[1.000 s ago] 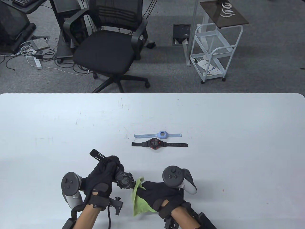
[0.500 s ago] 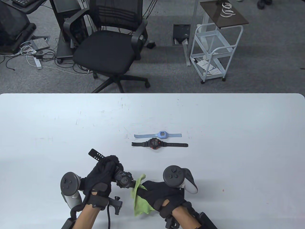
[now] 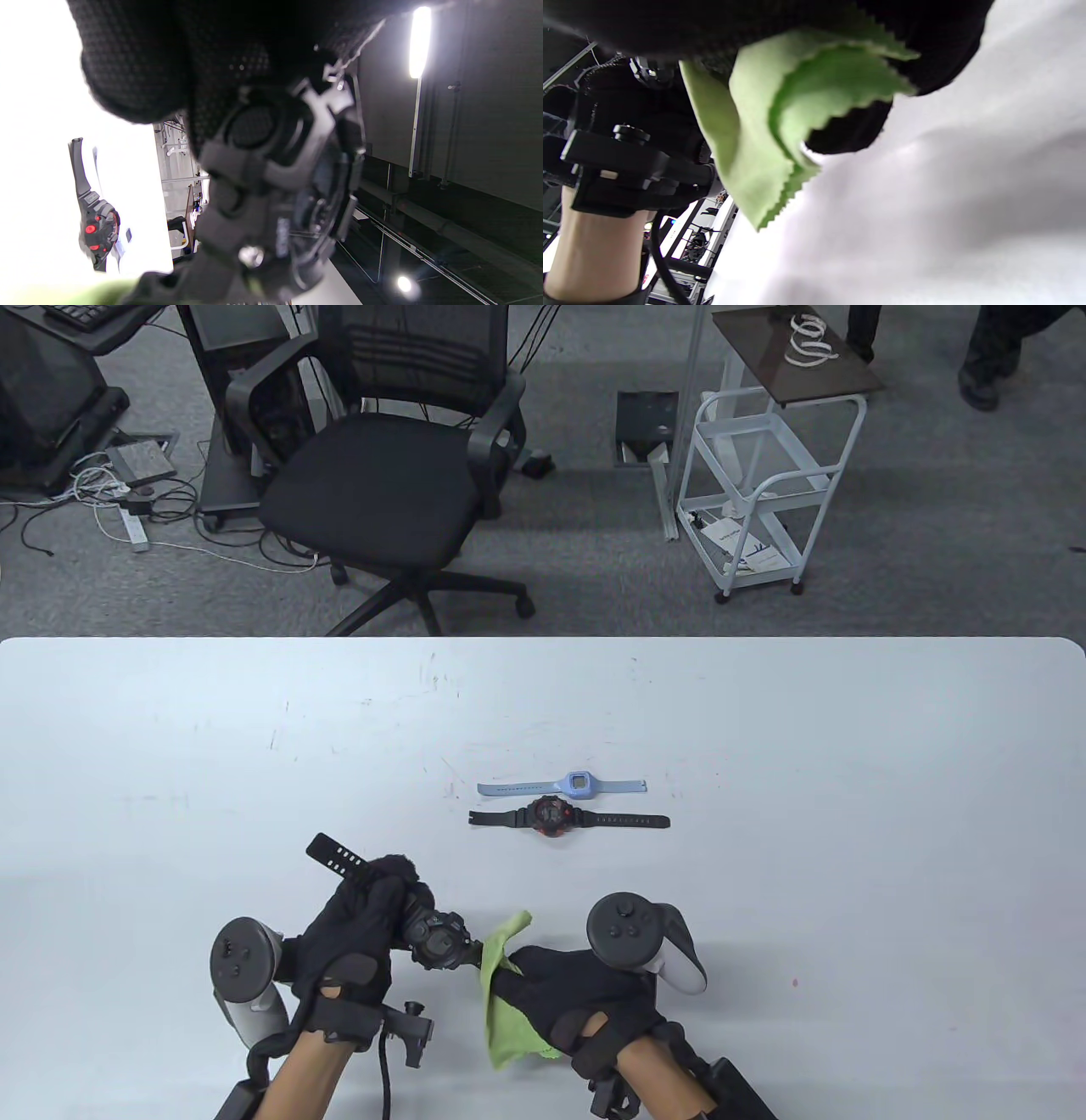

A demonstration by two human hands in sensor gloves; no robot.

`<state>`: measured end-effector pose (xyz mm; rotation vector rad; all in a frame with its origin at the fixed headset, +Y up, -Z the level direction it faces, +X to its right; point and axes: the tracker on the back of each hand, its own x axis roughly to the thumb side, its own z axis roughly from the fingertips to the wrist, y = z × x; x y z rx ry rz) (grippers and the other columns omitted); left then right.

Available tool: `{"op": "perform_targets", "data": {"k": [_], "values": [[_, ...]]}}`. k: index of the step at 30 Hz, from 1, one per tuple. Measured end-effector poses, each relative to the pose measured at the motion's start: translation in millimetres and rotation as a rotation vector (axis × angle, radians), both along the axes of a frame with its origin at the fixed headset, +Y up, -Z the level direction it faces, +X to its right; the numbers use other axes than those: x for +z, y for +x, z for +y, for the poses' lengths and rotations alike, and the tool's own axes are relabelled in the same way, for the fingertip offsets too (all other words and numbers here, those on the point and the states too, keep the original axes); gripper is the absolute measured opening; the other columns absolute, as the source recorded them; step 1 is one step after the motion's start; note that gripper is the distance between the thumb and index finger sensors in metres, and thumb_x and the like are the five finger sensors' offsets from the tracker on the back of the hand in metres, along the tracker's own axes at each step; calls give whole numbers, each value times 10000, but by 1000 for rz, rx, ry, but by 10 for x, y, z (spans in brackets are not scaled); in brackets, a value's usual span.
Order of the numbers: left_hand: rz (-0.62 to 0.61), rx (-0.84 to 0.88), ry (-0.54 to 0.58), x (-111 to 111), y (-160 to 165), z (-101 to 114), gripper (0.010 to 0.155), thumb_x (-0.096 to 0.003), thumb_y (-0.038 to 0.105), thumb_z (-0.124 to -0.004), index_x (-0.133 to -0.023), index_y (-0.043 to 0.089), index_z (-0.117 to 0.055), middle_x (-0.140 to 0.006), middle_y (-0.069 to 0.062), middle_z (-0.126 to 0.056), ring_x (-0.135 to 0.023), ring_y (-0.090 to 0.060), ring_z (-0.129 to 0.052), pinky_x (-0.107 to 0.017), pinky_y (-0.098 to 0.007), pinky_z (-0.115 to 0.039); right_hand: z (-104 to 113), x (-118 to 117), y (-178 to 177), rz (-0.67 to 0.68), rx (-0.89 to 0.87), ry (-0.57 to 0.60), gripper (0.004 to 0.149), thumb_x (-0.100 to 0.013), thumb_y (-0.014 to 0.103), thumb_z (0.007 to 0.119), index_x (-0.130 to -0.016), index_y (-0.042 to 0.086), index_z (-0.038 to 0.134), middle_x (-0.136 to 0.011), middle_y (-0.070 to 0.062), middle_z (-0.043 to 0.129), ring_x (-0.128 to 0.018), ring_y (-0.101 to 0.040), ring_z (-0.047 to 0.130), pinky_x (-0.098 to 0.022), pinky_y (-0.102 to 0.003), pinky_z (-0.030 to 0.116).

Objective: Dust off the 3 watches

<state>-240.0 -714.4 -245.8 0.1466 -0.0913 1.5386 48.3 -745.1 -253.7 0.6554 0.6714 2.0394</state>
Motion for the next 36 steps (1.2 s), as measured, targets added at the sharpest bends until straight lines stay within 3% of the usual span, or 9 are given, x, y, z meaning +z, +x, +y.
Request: {"op": "perform_targets", "data": {"k": [3, 13, 19, 29, 36], "values": [[3, -1, 2, 5, -5, 5, 437, -521, 335, -763, -892, 117, -846, -665, -67, -1043, -369, -208, -1137, -349, -457, -951, -1, 5, 5, -9, 7, 1, 497, -645, 551, 707, -840, 117, 854, -629, 31, 980, -533, -128, 1058, -605, -510, 784], [11, 12, 4, 3, -34, 10, 438, -524, 335, -760, -896, 118, -841, -672, -64, -1040, -376, -207, -1138, -353, -457, -951, -23, 6, -14, 43, -4, -32, 485, -667, 447, 702, -1016, 109, 679, -834, -20, 855, -712, -188, 959, -648, -555, 709], [32, 27, -1, 4, -85, 17, 438, -527, 336, -758, -898, 118, -838, -675, -60, -1037, -382, -207, -1137, -359, -458, -949, -39, -18, 39, -3, -53, -40, 470, -671, 523, 671, -867, 122, 817, -659, 25, 956, -564, -144, 1030, -585, -519, 774], [39, 30, -3, 7, -92, 10, 439, -526, 337, -757, -900, 120, -836, -677, -61, -1035, -377, -202, -1137, -356, -455, -952, -45, -22, 33, 28, -64, -55, 475, -681, 476, 702, -958, 96, 767, -753, -30, 920, -645, -192, 997, -617, -550, 736], [46, 36, -3, 6, -110, 15, 438, -529, 339, -756, -901, 120, -835, -677, -61, -1034, -381, -200, -1136, -358, -455, -951, -55, -28, 44, 5, -67, -43, 470, -682, 505, 682, -873, 105, 840, -655, 6, 966, -556, -158, 1035, -583, -525, 774]]}}
